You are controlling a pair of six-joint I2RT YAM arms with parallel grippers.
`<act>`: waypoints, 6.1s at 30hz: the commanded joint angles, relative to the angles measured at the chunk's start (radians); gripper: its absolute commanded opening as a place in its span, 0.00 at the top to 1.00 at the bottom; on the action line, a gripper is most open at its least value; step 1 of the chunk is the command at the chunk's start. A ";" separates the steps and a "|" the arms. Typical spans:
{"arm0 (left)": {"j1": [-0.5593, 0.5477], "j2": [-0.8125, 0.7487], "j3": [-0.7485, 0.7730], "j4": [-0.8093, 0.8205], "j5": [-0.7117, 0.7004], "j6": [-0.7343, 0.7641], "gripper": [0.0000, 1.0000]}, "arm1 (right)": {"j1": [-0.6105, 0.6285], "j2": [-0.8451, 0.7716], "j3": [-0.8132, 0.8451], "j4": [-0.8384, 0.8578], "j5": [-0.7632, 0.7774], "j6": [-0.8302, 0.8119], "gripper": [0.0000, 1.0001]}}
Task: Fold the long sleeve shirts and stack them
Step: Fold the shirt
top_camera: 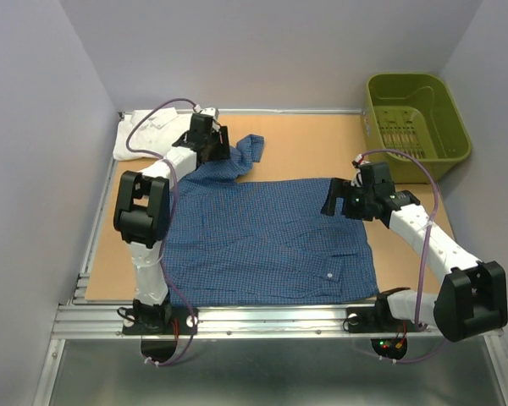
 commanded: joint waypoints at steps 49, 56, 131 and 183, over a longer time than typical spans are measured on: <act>-0.054 0.135 0.357 -0.263 -0.305 -0.139 0.27 | 0.009 -0.024 -0.006 0.020 -0.057 -0.039 0.00; -0.050 0.275 0.506 -0.351 -0.317 -0.197 0.27 | 0.007 -0.024 -0.003 0.021 -0.081 -0.017 0.00; 0.161 -0.762 -0.632 -0.185 -0.185 -0.412 0.31 | 0.010 0.344 0.348 0.053 0.356 0.230 0.02; 0.185 -0.572 -0.636 -0.088 -0.126 -0.251 0.36 | 0.092 0.891 0.664 0.017 0.562 0.527 0.43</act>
